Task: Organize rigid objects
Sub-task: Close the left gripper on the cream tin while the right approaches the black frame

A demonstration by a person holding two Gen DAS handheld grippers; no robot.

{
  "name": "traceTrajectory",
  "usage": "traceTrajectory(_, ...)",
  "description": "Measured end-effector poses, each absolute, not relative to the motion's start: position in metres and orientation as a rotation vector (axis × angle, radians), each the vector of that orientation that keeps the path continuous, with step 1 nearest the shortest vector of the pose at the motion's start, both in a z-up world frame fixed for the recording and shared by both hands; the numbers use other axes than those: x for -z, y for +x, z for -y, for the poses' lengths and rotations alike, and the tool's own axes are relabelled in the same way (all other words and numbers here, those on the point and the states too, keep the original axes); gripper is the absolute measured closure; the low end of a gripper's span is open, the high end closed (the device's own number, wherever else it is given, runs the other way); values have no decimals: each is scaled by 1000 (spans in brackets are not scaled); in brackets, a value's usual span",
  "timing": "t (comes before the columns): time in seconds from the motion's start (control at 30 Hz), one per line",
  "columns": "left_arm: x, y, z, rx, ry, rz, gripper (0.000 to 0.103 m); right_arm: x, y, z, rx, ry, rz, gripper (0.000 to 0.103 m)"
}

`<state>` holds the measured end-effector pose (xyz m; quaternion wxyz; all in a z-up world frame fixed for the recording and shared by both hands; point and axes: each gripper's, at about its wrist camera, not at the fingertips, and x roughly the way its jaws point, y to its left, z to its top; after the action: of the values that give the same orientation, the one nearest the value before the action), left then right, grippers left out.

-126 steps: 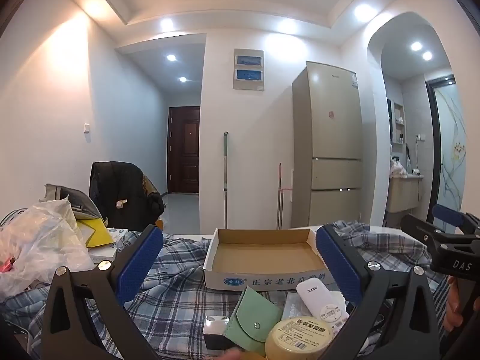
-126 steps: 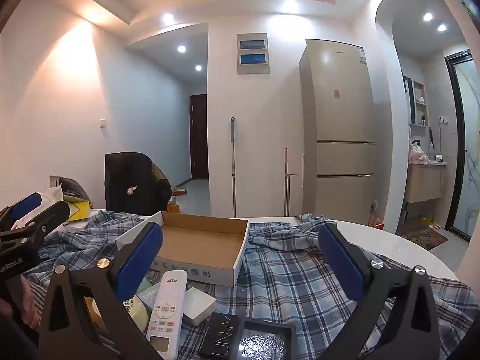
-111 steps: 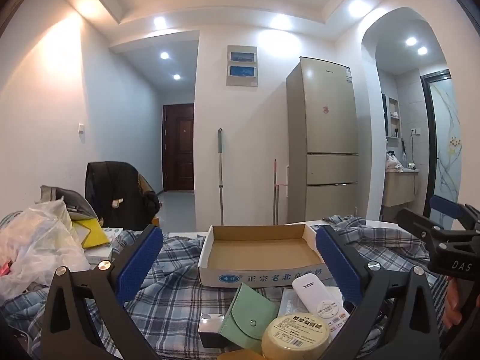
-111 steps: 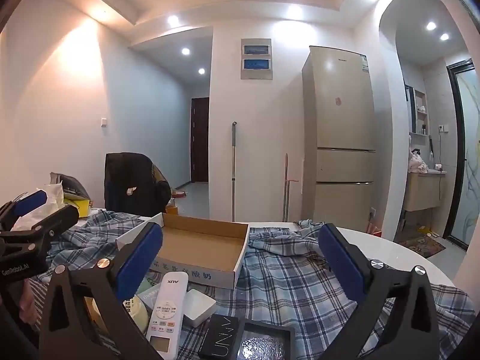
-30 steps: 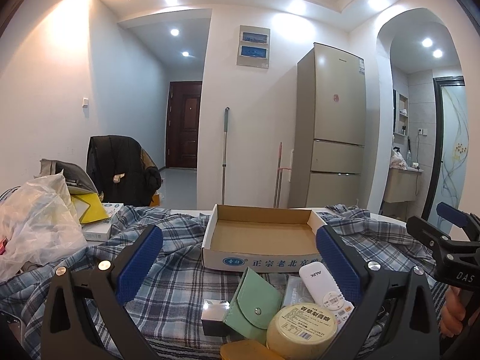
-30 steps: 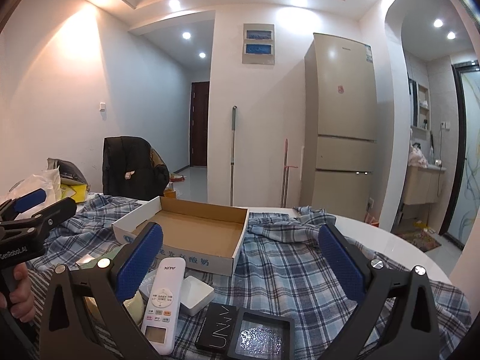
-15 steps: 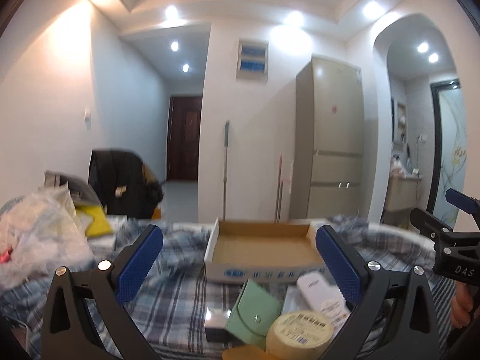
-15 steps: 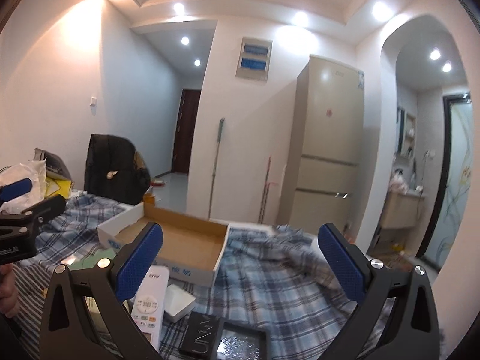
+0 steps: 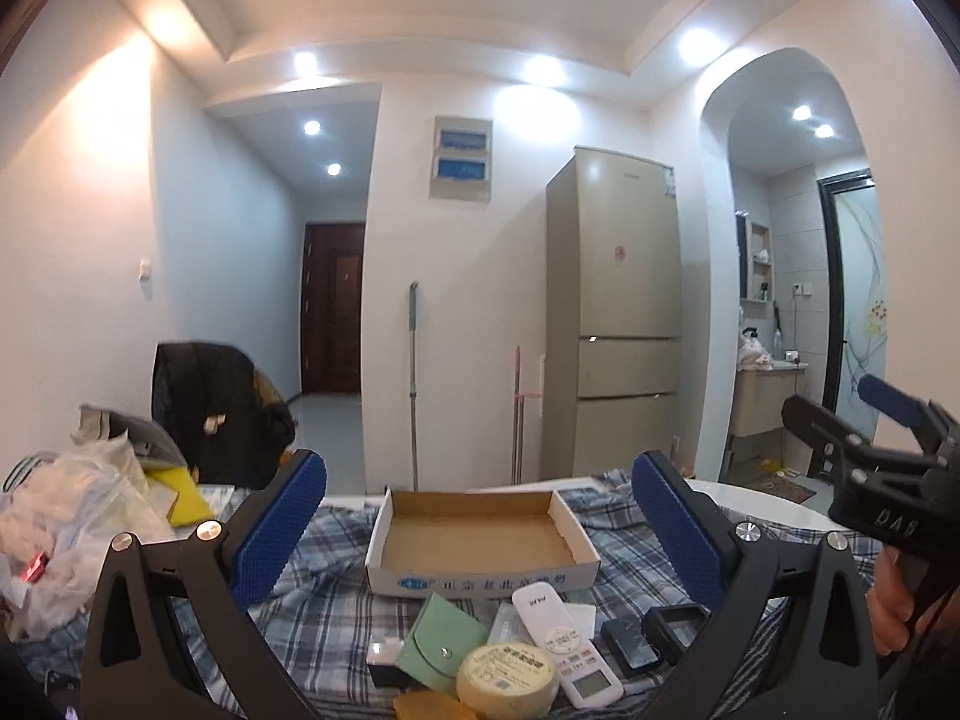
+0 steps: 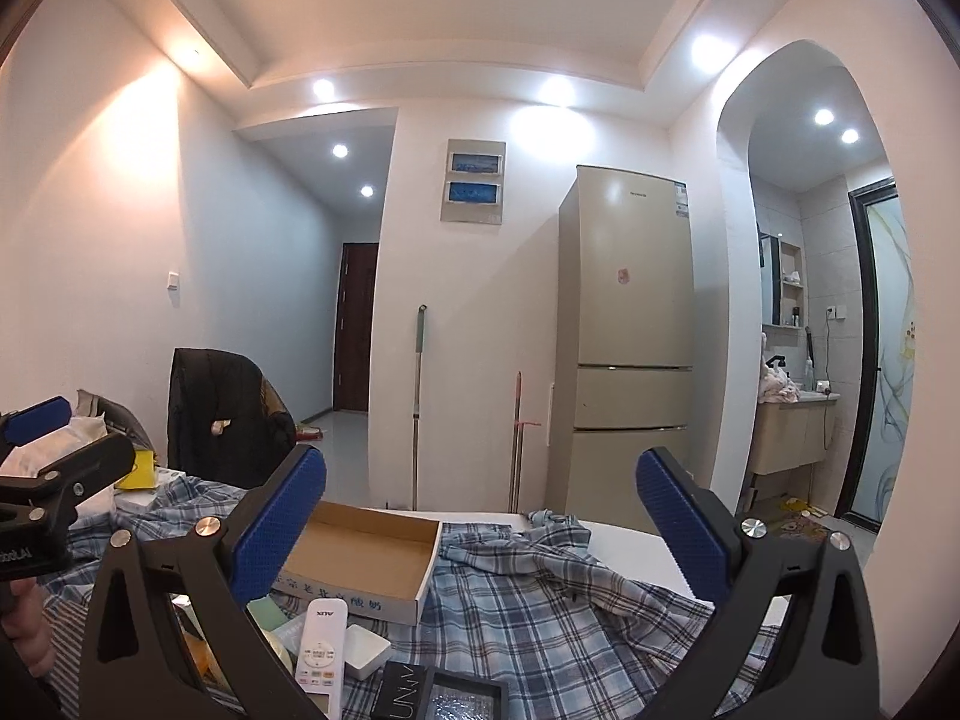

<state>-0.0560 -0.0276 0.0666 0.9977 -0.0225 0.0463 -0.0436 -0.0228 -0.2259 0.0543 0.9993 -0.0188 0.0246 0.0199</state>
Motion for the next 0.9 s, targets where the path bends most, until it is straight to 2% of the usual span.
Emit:
traceTrajectory(0.17,-73,-62,31,100,-93,-123,0,-38,-1,242,-44,43,-183,0)
traceTrajectory(0.33,-69,-60,32,77,-72,-138,0,-41,1,265,-55,135,-221,0)
traceTrajectory(0.57,-46,-39,20,64,-103,-257,0,-34,-7,279,-69,188,-254,0)
traceTrajectory(0.9,-7,-25,22,94,-110,-405,0,9,17,282,-75,226,-421,0)
